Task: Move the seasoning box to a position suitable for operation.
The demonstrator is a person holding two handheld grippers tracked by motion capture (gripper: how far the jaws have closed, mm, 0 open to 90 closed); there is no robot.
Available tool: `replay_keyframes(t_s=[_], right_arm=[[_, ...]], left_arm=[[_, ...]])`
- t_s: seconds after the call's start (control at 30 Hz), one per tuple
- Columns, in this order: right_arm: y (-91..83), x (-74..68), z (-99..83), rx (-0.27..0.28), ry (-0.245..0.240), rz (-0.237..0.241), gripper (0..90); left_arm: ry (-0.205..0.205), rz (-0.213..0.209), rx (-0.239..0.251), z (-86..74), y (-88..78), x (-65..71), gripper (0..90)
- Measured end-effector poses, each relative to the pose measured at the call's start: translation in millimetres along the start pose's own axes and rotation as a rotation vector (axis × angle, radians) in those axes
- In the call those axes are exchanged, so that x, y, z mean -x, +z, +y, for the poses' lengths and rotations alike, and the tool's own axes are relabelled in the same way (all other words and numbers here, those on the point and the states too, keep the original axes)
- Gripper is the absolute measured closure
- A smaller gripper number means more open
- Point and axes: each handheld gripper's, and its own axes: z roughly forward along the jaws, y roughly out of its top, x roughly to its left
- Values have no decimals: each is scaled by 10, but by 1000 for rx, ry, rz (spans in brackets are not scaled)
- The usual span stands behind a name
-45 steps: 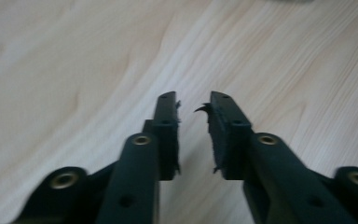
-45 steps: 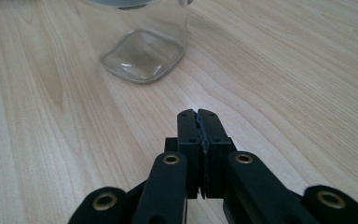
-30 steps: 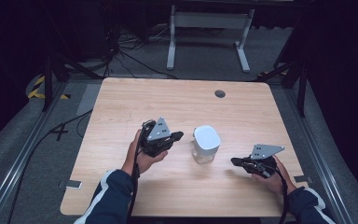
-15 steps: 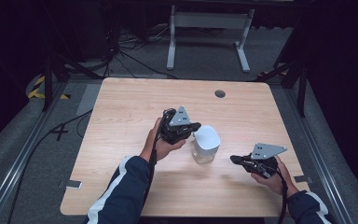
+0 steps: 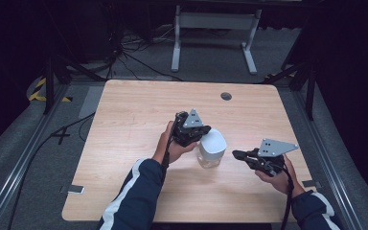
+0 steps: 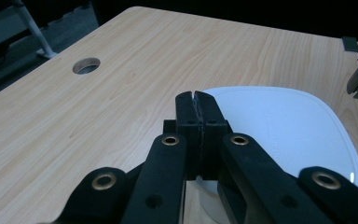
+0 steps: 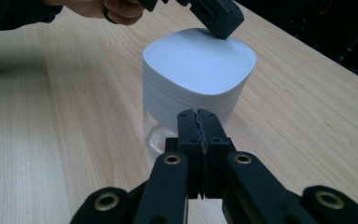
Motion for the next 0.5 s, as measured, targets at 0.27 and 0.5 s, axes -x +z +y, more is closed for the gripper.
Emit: replay_keyframes(t_s=[0.27,0.5], right_arm=[[29,4,88,22,-9,9,897],[84,-29,150,24,-16,28,897]], left_arm=[[-12,9,3,3,27,-43,900],[-17,11,12,2,50,-56,900]])
